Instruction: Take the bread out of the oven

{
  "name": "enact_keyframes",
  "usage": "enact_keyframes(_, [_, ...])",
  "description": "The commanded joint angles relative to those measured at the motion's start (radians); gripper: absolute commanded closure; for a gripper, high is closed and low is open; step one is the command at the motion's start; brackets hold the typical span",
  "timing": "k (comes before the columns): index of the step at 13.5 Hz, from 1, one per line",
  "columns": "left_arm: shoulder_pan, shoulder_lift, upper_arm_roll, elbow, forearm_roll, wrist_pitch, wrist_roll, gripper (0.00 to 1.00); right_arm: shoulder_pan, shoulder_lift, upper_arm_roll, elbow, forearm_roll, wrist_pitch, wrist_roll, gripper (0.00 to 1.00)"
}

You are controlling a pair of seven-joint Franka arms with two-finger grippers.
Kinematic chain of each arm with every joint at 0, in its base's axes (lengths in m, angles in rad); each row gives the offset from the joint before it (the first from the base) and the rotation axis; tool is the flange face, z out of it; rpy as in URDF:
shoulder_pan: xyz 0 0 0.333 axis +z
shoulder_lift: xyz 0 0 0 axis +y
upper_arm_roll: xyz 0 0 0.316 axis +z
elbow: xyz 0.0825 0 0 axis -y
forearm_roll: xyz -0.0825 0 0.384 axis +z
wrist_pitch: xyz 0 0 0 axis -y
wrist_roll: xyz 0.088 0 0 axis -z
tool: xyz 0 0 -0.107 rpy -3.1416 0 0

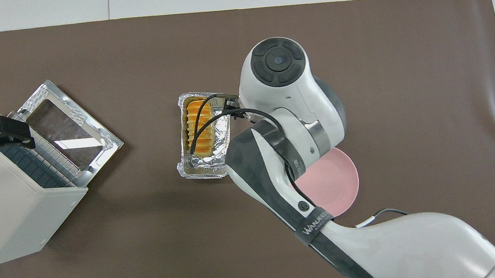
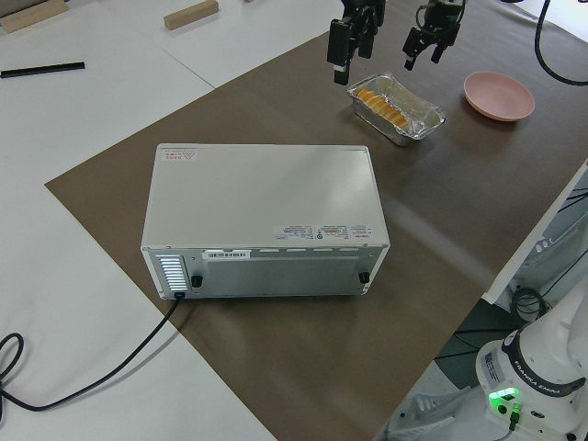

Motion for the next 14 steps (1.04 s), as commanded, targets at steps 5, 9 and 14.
enact_keyframes(5, [0.019,0.001,0.001,0.016,-0.022,0.055,0.154,0.0,0.068,0.139,-0.009,0.119,-0.103,-0.007,0.059,0.0])
enact_keyframes(9, [0.019,-0.001,0.003,0.018,-0.022,0.062,0.17,0.0,0.065,0.139,-0.007,0.116,-0.129,0.005,0.053,0.46])
enact_keyframes(14, [0.007,-0.002,0.001,0.015,-0.021,0.05,0.159,0.0,0.073,0.134,-0.009,0.101,-0.143,0.055,0.056,1.0])
